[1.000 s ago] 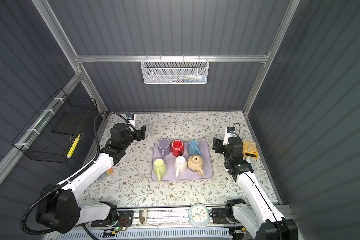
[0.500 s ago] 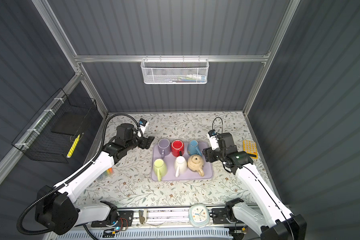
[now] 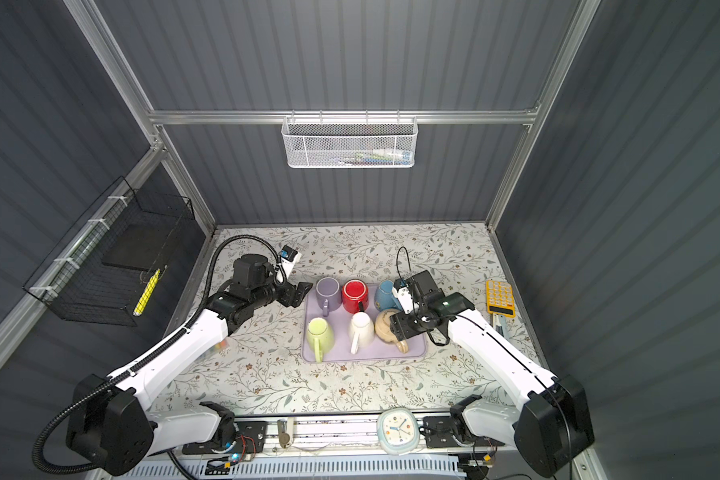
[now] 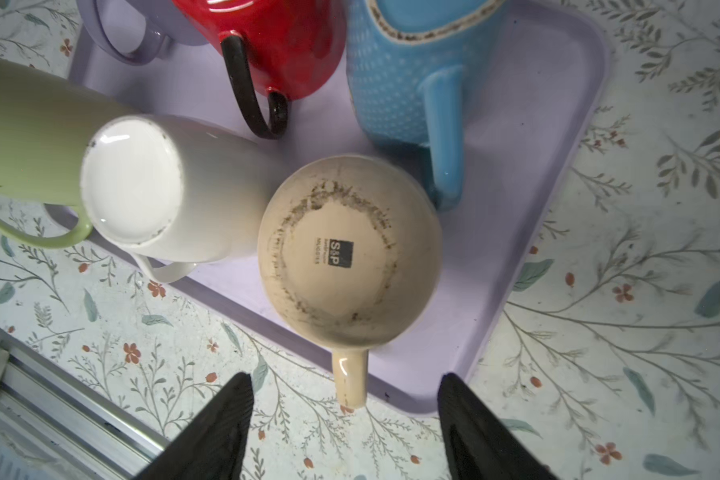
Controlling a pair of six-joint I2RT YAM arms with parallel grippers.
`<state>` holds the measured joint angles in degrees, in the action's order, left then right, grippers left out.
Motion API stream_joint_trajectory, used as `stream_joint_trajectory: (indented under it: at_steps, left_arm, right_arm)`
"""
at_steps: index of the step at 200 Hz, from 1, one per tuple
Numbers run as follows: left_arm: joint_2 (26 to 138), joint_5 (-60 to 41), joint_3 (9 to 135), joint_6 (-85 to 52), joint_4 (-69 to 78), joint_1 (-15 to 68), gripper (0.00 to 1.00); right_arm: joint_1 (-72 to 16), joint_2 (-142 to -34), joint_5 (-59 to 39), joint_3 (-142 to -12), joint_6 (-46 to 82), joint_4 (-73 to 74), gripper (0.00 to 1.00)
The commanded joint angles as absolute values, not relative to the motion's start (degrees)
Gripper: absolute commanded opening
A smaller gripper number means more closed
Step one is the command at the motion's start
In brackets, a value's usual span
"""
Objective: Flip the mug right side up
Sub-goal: 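Reach the right gripper toward the beige mug while the left arm moves over the tray, then lower the right gripper onto the beige mug and close around it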
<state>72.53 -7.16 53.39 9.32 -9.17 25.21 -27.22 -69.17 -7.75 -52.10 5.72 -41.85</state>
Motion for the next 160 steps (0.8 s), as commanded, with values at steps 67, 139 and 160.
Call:
stream_joint_trajectory:
  at_steps: [67, 139, 160]
  left_arm:
    - [72.25, -9.85, 53.11, 10.37, -8.17, 25.75, 0.84]
    - [71.64, -10.27, 52.67, 10.28, -7.91, 25.75, 0.84]
    - [71.69, -10.49, 52.76, 10.12, -7.82, 25.75, 0.84]
  right_arm:
    - [-32.51, -69.48, -0.12, -45.14, 18.36, -38.99, 0.69]
    - [-33.89, -71.58, -0.35, -41.23, 21.11, -31.88, 0.65]
    - [-34.39, -72.44, 0.27, -40.79, 21.17, -31.12, 0.63]
